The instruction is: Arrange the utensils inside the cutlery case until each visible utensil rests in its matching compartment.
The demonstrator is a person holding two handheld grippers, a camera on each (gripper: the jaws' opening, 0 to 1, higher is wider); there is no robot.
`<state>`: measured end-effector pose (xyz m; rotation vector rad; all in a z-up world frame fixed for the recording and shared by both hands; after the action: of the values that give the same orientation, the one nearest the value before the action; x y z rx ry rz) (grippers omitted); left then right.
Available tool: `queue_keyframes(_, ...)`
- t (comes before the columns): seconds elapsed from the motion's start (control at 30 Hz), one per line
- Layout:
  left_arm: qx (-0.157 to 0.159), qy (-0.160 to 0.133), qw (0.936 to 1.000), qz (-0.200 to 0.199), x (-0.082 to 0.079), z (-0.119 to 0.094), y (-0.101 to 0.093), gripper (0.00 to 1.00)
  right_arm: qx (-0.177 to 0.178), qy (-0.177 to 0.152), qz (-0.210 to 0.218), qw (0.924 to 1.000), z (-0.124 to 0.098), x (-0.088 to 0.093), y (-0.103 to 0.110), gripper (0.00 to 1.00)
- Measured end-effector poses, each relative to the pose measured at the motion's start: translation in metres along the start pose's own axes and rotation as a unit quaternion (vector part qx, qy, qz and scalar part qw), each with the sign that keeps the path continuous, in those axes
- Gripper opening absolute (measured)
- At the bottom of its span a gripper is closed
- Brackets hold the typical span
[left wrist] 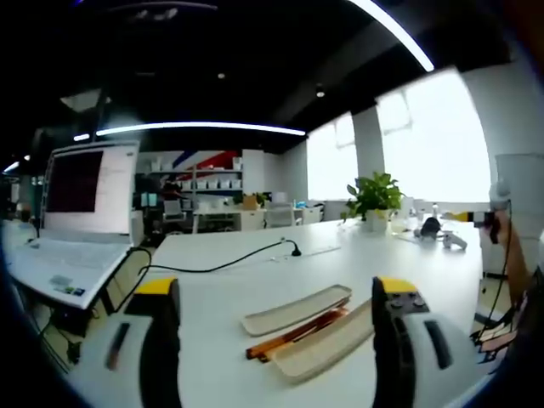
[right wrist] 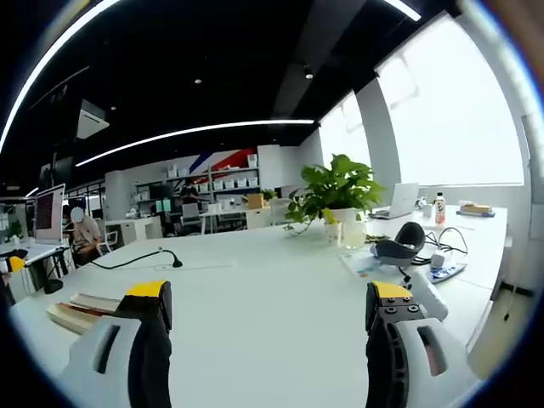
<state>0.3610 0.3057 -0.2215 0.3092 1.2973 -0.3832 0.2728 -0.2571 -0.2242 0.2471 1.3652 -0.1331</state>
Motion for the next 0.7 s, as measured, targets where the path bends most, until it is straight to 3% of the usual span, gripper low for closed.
queue_keyframes(0.7, 0.005, 0.006, 1.0, 0.003, 0.0013, -0.0012, -0.0014, 0.99, -0.007, -0.004, 0.0, 1.0, -0.0022, -0.0023, 0.0023, 0.99)
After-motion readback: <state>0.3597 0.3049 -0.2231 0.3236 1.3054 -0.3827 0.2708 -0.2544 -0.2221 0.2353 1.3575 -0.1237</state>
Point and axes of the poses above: the point that each gripper's makers call its tool centre point, and the gripper's own axes: z roughly forward along the fingers, y roughly to its left, x roughly out of its underside, the point moved 7 cm from there along -z, roughly backward along the fingers, and after that the axes turned 14 degrees about -y, right-handed, at the moved point
